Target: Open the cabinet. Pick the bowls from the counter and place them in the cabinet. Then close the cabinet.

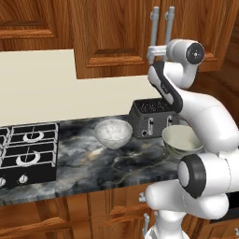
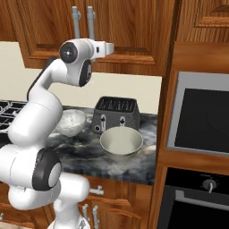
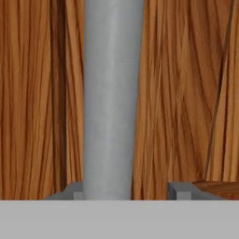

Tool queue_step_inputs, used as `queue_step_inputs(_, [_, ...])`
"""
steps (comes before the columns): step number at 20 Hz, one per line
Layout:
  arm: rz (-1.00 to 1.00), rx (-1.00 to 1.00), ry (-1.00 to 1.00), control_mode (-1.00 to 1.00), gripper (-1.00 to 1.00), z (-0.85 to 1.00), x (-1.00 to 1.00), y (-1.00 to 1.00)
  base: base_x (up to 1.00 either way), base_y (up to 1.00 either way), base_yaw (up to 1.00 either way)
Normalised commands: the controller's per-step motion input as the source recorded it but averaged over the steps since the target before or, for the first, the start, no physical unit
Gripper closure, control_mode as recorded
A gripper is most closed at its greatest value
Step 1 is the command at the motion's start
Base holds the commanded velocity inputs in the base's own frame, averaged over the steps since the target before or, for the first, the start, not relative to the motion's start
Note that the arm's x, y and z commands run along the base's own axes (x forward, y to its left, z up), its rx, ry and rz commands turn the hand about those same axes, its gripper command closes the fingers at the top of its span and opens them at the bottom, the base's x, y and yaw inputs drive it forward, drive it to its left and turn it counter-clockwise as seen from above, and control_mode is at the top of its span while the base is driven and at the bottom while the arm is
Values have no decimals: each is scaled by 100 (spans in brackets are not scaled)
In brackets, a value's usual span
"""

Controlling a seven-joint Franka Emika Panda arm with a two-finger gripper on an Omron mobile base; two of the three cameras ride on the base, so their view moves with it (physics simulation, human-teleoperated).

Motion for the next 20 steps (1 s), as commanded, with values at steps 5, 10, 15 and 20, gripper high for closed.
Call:
queue_step_inputs(5, [-6, 13, 20, -100, 100, 0, 24, -100, 0, 0, 0])
queue_step_inputs(10, [-7, 19, 13, -100, 100, 0, -6, -100, 0, 0, 0])
queue_step_inputs(15, [0, 23, -2, -100, 100, -10, -27, -100, 0, 0, 0])
queue_step_inputs(20, [2, 28, -42, -100, 100, -9, -65, -100, 0, 0, 0])
